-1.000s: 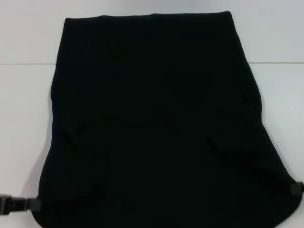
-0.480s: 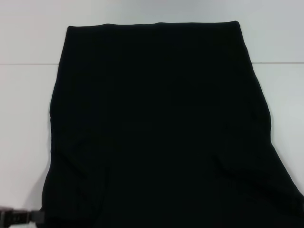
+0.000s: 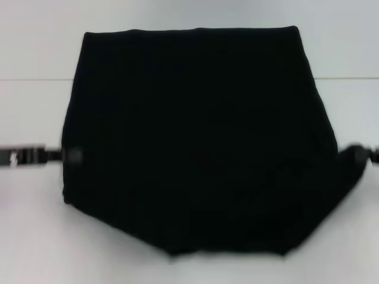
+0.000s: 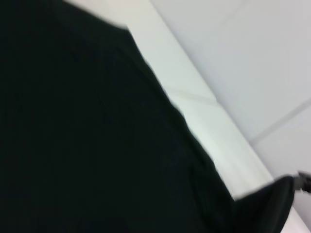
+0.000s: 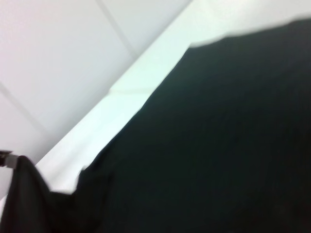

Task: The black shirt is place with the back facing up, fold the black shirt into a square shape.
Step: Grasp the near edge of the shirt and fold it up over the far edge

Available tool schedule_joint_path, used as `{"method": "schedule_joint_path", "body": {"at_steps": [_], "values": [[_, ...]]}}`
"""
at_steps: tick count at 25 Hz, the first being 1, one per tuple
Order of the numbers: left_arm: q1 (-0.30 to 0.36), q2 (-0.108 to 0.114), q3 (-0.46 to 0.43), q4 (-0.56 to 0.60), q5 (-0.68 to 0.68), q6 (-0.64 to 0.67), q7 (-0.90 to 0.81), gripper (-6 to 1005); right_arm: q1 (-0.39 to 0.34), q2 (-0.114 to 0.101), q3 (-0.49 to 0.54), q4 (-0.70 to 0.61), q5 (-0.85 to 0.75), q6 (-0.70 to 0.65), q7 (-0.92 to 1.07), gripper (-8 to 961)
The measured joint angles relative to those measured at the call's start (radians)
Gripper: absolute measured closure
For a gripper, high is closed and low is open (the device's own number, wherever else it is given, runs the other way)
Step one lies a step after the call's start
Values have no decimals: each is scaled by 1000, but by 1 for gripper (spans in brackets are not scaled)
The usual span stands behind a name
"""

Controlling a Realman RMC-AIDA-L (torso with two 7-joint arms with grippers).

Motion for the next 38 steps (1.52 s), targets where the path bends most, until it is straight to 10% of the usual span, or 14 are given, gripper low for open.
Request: {"method": "schedule_joint_path", "body": {"at_steps": [7,23,38], "values": [[-102,28,-1,-129,-100,-315,-1,899,114,28,-5,63,38,269,10,906],[-226,5,6,-279,-148,-863,172,881,335,112,-110,218,52,884,-3,903],[-257,-5,12,-341,-221,-1030,279,863,392,94,-124,275,69,1026,-4,900]]}}
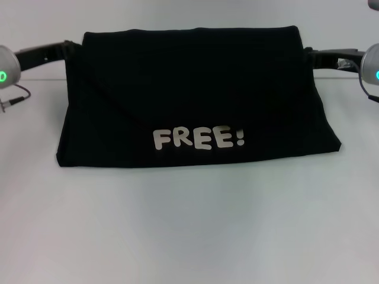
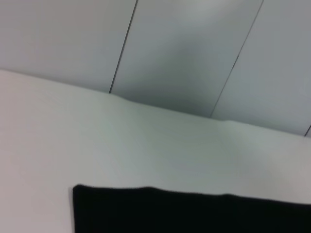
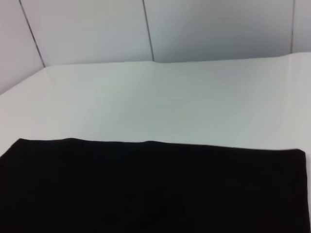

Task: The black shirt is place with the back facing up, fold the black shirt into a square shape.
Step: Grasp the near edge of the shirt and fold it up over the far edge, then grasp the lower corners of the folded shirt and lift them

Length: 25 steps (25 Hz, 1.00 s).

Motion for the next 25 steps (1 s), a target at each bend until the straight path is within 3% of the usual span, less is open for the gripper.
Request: {"method": "schedule_joint_path", "body": {"at_steps": [19,25], "values": [[10,-56,1,-51,-19,-60,68,841,-28,72,-2,11,7,88,-9,896],[11,-68,17,-51,-19,-62,70,834,-42,102,-6,-31,8,120,-13,676]]}}
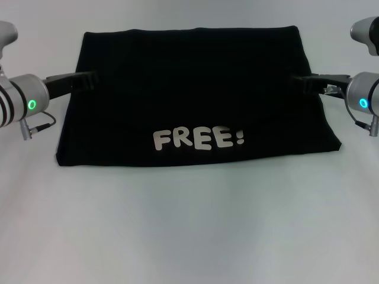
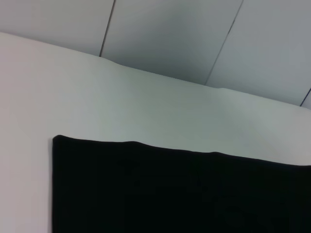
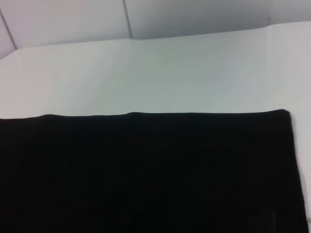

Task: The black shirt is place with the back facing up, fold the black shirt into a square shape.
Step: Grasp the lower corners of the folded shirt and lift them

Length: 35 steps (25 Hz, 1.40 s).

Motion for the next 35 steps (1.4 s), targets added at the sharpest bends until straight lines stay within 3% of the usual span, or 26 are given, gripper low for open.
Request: {"method": "schedule_joint_path", "body": {"at_steps": [5,11,18,24,29,32,35], "values": [[4,-4,9,0,0,-12,1,828,-20,2,-1,-2,65,3,-8,426],[5,-6,33,2,10,-21,2,821,-53,-3,-3,-5,201,-39,-83,265],[6,-18,72,2,11,-18,-4,813,-62,-4,-4,-5,236,-93,-124,266],[8,-31,167,3,12,-4,-24,806,-88,-6,-2,-28,246,-150,-133,267],[16,-36,178,35,5,36,-70,800,-117,-15,-3,-44,260,-187,-133,268],[38,-36,180,120,5,165,-150,575,-130,-20,-1,-49,260,-195,-133,269],[69,-34,180,234,5,327,-272,429,-139,-23,-1,-60,261,-198,-132,270]]}}
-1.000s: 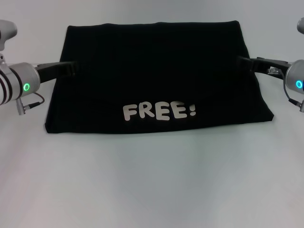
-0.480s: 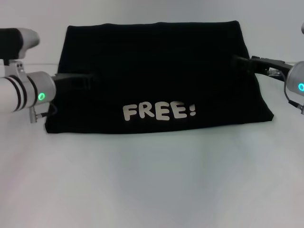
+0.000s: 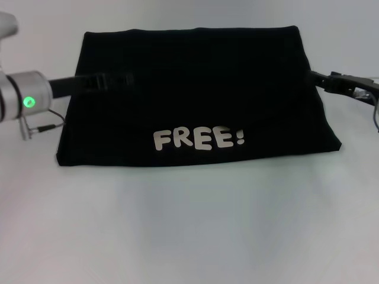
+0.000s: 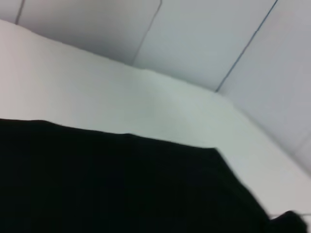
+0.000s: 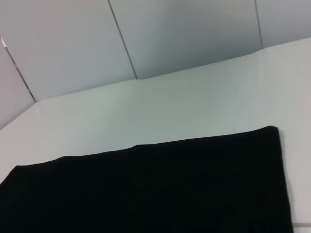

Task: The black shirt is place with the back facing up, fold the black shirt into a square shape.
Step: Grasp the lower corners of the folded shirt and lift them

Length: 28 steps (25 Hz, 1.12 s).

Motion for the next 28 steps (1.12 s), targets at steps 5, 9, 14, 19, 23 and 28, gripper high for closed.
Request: {"method": "schedule_joint_path", "body": {"at_steps": [5,9,14,19,23,28], "values": [[57,9,-9,132,-17,182,-124,273,-9,-18,0,-8,0,-5,7,270],[143,11,-12,202,-97,251,-143,193,-22,-43,0,-10,0,-49,32,271],[219,6,-20,220,-114,252,-132,114,-47,-71,-4,-14,-4,-106,95,272],[235,-1,-22,203,-49,205,-85,112,-64,-76,-4,-18,-1,-118,129,273],[227,-2,-6,159,31,129,-73,113,-65,-72,-4,-17,-2,-118,131,274],[223,-4,27,147,85,94,-57,115,-60,-68,-3,-19,-4,-115,131,275]]}}
